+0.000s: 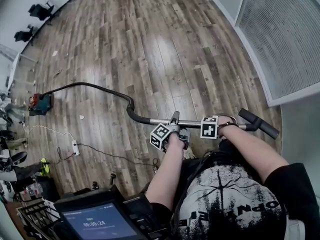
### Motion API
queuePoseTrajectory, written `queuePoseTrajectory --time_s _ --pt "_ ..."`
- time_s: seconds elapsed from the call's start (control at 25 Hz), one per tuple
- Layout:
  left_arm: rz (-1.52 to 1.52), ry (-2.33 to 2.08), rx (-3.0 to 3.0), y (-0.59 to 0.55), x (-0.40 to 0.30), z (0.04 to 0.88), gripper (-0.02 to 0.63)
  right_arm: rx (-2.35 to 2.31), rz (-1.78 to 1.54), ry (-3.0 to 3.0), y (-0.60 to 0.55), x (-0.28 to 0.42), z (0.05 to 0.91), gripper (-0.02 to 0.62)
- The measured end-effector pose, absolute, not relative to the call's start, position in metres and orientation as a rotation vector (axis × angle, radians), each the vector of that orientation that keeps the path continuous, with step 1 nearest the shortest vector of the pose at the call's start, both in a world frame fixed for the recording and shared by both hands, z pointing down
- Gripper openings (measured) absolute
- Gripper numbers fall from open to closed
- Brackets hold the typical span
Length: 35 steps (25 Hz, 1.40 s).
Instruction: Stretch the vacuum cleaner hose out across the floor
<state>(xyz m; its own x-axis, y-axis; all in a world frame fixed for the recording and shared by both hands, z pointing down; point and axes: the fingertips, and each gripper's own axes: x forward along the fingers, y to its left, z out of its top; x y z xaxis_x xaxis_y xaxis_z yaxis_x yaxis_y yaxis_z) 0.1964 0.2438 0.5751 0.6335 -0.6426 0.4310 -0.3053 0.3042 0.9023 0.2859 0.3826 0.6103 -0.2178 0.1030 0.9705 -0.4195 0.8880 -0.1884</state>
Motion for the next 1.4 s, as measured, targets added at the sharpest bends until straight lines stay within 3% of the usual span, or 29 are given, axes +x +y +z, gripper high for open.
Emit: queuePoseTrajectory --time_s 0.48,1.4 --pt "-0.386 -1.075 1.225 0.205 0.339 0.573 0.112 0.12 0.371 -1.765 0.33 0.449 0.613 0.078" --pt "-0.319 -1.001 1.171 0.107 0.442 0.6 0.117 0.118 0.381 -1.715 0.231 0.55 0.626 0.08"
